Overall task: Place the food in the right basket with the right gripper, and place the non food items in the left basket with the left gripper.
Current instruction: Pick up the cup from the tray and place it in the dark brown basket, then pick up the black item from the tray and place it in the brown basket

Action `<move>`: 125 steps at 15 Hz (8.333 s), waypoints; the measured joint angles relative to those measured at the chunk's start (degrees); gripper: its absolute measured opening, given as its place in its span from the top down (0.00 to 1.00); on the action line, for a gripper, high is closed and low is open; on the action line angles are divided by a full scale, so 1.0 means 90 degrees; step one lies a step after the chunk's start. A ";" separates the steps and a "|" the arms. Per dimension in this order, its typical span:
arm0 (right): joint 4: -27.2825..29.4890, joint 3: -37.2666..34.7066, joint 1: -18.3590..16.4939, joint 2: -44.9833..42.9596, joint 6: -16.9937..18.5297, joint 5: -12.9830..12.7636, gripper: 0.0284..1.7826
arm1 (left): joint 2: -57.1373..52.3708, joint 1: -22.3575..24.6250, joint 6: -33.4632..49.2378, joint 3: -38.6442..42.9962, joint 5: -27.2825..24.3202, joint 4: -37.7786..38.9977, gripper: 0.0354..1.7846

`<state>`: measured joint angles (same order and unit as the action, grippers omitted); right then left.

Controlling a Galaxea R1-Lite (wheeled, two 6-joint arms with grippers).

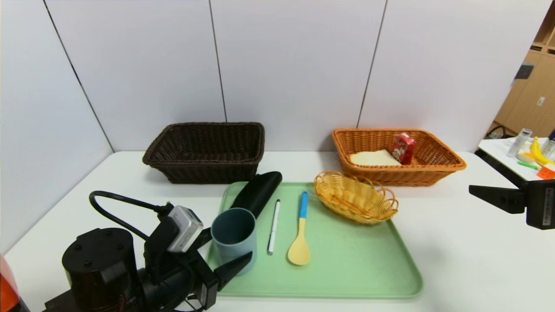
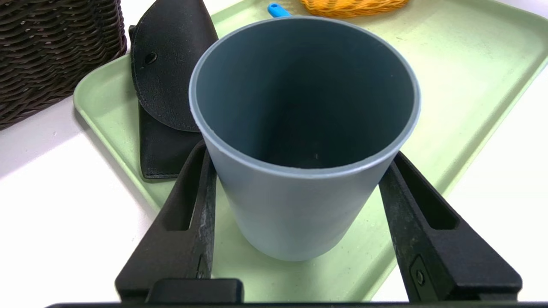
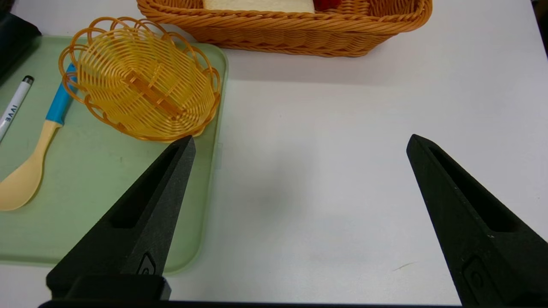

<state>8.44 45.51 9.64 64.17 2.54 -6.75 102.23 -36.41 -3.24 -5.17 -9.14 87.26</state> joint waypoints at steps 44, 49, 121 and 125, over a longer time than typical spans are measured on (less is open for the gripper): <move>-0.0470 -0.0987 -0.0068 -0.0245 0.0129 -0.0005 0.04 | 0.1283 0.3363 -0.0509 -0.7263 0.0950 -0.6541 0.21; -0.0470 -0.0975 -0.0068 -0.0270 0.0127 -0.0008 0.04 | 0.1051 0.3366 -0.0509 -0.7293 0.0925 -0.6575 0.13; -0.3102 -0.2148 -0.0068 -0.1088 -0.0068 0.0298 0.04 | 0.0530 0.0087 0.1638 -0.5501 0.1808 -0.8066 0.06; -0.3099 -0.2148 -0.0068 -0.1090 -0.0068 0.0286 0.04 | 0.0532 0.0102 0.1517 -0.5464 0.1881 -0.8063 0.17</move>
<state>-19.46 26.17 9.03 54.36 1.93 -4.18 107.02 -35.50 10.41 -54.35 7.79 14.69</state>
